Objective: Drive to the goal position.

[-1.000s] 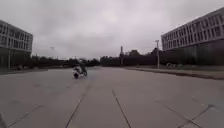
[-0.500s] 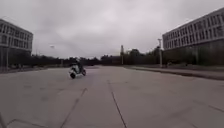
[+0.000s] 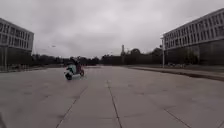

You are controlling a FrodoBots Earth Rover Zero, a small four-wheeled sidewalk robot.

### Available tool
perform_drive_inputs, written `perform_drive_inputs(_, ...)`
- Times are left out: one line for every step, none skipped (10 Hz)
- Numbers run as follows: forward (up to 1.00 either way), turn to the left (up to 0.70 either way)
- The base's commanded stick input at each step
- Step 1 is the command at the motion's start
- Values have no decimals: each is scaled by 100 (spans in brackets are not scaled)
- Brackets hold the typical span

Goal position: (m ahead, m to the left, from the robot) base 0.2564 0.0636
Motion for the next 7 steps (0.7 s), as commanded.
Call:
perform_drive_inputs(44, 0)
perform_drive_inputs(31, 0)
perform_drive_inputs(18, 0)
perform_drive_inputs(5, 0)
perform_drive_inputs(0, 0)
perform_drive_inputs(0, 0)
perform_drive_inputs(0, 0)
